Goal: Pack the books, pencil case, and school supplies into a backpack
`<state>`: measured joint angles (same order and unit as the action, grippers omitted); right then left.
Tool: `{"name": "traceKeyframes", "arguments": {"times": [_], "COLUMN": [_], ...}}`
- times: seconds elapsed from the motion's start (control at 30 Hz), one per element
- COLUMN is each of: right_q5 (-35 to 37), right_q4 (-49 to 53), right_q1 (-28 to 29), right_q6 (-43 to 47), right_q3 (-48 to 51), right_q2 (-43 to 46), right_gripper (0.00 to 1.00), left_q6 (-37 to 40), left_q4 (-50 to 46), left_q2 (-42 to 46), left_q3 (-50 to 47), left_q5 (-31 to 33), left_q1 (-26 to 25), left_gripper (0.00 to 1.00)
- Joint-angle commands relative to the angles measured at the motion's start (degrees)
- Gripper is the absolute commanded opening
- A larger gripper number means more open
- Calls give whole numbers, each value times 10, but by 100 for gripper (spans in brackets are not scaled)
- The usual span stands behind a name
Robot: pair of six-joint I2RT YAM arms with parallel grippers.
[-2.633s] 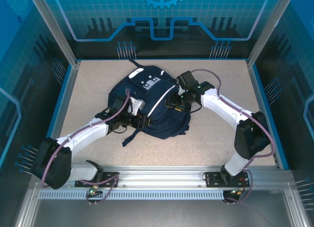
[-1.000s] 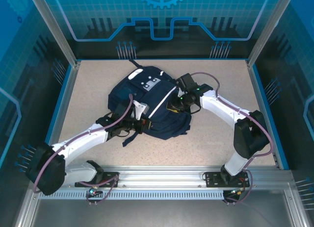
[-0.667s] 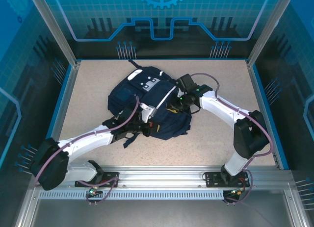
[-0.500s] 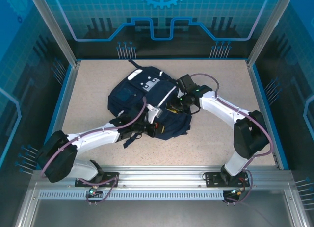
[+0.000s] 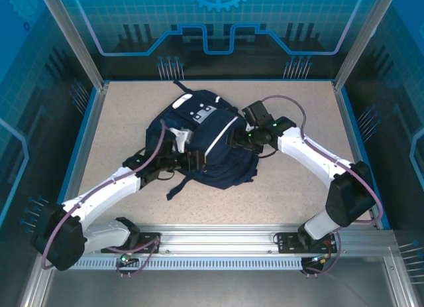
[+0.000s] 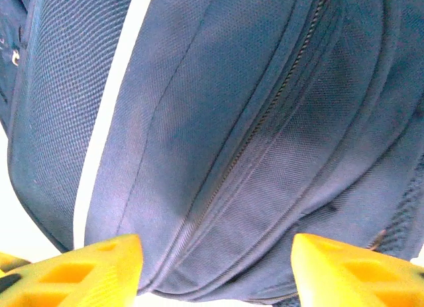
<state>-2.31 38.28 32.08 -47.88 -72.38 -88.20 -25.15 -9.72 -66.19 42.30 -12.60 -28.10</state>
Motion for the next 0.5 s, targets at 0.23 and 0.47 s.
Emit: {"name": "traceKeyframes", "arguments": {"times": [0.23,0.47], "right_q5": [143,174], "right_q4": [-6,-70], "right_q1": [160,254], "right_q6": [-29,-82], "right_q3": [13,18], "right_q2": [7,-32], "right_gripper": [67,62], "left_q6": [-110,-177], "left_q4": [-31,3], "left_q2": [-45,-91], "left_q3": [44,51], "left_q5": [-59,-61], "left_q1": [100,103], "left_gripper": [63,58]}}
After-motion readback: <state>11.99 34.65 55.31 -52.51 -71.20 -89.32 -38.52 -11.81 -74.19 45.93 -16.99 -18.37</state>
